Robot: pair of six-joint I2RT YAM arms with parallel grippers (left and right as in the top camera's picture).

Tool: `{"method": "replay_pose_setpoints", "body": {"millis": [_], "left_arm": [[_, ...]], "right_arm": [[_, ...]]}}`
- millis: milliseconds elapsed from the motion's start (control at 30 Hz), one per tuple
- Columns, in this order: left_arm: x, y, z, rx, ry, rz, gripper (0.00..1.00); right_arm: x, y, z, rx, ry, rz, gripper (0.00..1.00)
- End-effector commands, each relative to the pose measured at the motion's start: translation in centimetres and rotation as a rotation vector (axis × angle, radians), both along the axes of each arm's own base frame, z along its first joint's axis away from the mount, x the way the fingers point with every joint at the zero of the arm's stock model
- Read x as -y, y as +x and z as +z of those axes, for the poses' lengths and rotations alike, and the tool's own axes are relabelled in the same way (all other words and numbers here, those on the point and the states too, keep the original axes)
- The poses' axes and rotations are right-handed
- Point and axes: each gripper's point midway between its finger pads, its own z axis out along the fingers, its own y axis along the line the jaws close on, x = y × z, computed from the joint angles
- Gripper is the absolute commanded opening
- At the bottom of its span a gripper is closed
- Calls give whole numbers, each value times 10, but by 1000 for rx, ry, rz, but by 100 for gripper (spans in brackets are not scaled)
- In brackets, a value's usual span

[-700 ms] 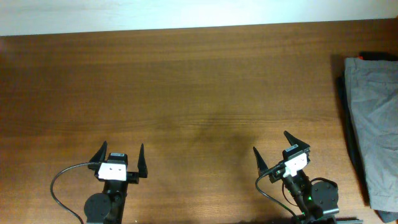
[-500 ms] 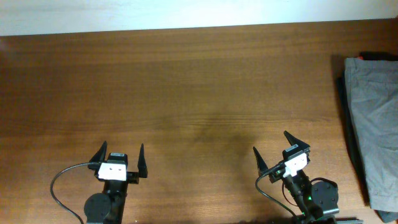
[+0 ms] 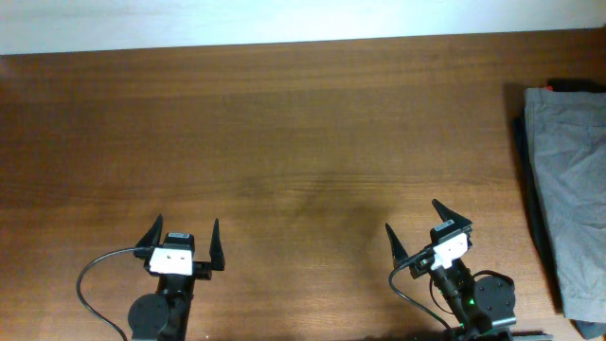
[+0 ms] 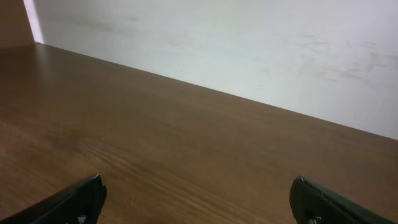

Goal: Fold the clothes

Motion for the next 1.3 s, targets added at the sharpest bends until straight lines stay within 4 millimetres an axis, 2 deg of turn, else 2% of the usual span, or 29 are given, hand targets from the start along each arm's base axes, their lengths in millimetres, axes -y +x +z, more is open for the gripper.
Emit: {"method": "replay_pose_setpoints", "body": {"millis": [0,667,767,833,933,1033,1133,1267], "left_arm": [[-2,0,-2,1,12,7,99],[-1,0,1,12,11,7,99],[9,-1,1,12,6,-57,99],[24,-4,4,23,0,-144,99],[30,-5,10,49,-2,-177,99],[33,-7,34,131,-2,-196,99],[29,-11,59,178,-1,-174,99],[19,-14,87,132,0,-118,99]], "right_arm": [[0,0,-2,-4,10,0,99],[-1,-1,-2,-2,12,12,99],[-9,-4,0,0,22,60,99],[-16,-8,2,-37,116,103,99],[-17,-8,3,-79,208,98,99],[-16,-9,18,-45,228,97,99],[-13,-12,45,8,232,91,99],[6,-13,84,7,238,-27,99]]}}
